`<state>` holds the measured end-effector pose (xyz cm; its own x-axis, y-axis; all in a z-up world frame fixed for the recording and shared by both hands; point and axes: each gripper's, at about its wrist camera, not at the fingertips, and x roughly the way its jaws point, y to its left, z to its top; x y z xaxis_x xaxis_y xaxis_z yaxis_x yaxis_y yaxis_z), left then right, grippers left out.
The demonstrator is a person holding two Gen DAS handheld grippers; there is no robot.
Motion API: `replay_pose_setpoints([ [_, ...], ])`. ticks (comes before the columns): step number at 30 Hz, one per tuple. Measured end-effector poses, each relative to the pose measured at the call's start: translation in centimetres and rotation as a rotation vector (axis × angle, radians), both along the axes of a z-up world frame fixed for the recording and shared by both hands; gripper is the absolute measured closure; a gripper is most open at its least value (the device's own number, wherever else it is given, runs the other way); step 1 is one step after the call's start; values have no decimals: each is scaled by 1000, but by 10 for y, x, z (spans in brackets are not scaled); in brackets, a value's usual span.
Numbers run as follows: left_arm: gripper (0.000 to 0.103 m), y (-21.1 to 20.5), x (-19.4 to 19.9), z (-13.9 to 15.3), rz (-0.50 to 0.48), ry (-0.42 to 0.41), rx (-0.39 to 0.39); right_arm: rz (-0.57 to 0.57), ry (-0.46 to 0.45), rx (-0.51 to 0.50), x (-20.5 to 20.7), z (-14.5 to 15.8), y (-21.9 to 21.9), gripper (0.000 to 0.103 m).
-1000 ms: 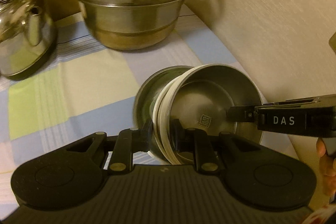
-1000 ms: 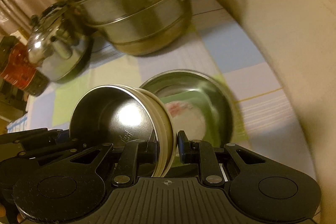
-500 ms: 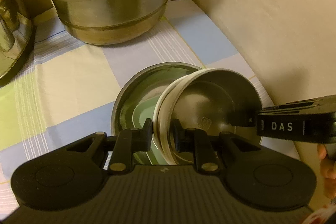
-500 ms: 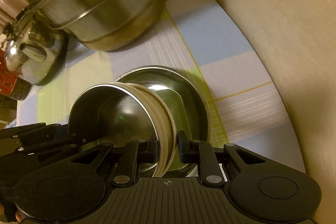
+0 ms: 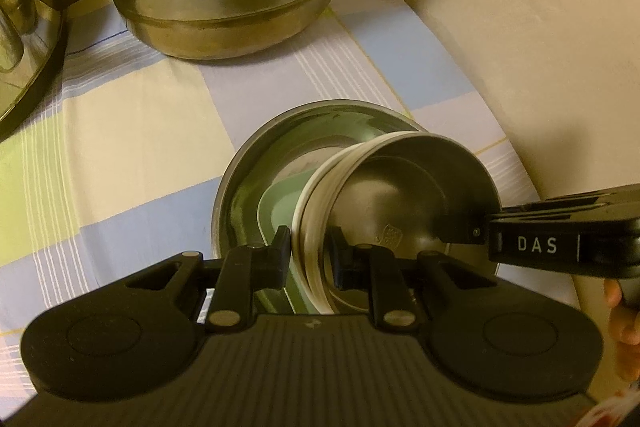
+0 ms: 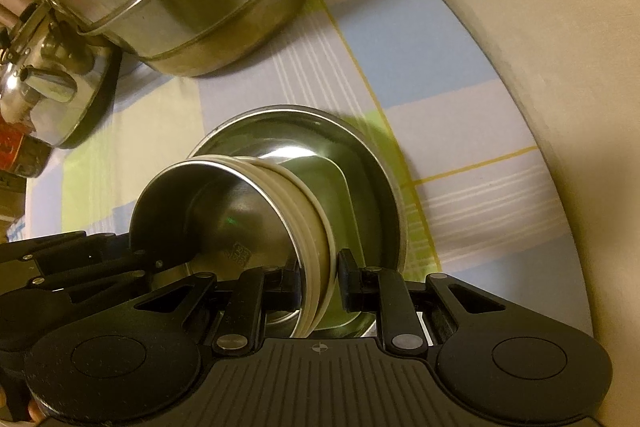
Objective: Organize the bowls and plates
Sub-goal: 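Lower the bowl stack onto the green plate in the steel dish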
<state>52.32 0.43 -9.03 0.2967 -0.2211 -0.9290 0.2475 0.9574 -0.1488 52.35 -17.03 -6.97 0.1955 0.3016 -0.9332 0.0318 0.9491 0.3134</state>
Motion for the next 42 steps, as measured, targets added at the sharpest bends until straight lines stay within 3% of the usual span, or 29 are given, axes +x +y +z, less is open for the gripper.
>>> replay_pose_setpoints([
  [42,84,10,5,-11,44,21,-37,55,7,-6,9,-6,7,81],
])
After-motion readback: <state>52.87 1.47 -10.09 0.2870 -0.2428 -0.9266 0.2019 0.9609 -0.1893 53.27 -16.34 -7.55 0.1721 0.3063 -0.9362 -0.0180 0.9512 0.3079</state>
